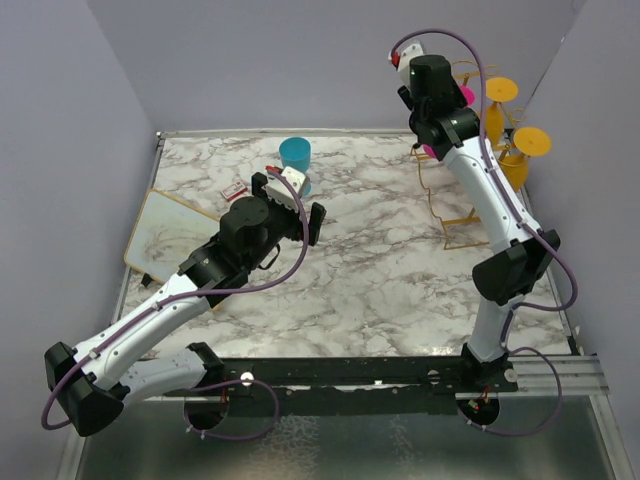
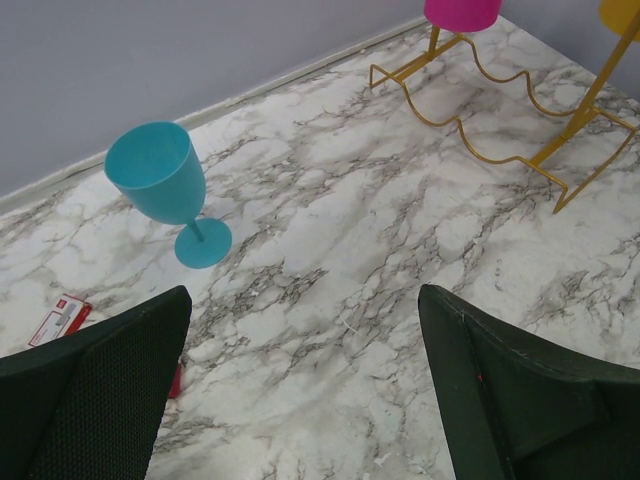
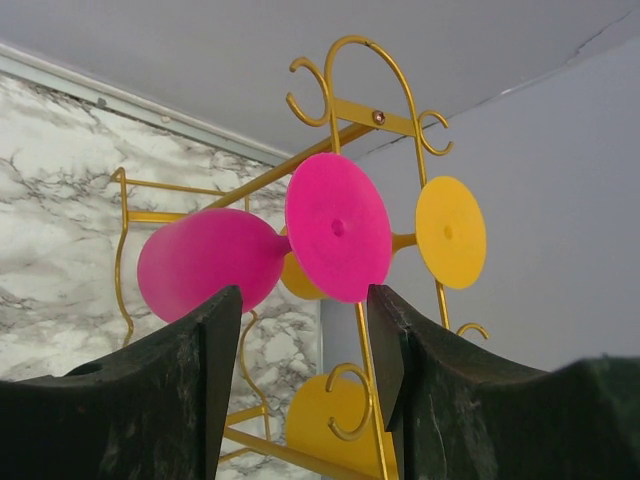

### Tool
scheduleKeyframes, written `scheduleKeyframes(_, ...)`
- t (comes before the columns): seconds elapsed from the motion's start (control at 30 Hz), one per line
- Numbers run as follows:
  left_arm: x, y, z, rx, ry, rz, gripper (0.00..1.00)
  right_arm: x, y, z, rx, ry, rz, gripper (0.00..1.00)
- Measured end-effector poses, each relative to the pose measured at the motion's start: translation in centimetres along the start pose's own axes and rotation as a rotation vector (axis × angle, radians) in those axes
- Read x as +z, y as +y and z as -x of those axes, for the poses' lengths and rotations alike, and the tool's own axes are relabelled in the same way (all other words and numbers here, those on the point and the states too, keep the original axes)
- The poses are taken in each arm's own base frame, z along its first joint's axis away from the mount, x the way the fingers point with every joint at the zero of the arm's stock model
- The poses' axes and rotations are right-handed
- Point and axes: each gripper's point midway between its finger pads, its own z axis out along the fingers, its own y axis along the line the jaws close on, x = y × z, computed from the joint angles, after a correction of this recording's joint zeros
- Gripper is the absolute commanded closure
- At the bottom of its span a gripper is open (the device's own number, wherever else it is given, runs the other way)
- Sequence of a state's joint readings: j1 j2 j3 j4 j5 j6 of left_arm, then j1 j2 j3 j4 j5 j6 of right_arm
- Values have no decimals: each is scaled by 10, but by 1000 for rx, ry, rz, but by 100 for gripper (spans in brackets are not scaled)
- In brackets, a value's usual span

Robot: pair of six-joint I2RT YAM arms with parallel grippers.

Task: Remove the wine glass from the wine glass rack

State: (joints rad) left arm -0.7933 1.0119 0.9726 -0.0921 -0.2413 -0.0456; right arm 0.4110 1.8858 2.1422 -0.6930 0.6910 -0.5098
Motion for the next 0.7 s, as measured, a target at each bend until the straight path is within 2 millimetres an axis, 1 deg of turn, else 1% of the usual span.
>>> scheduleKeyframes(0.3,0,2,-1,1,2,11,1,8,-3,-6,-57,35,-55,60)
scheduleKeyframes(0.43,0,2,0,1,1,14,1,12,-4,-4,-70,33,-78,62)
scheduleKeyframes(0.7,0,3,0,3,1,15,1,20,-2,-1,-102,28,-100,63)
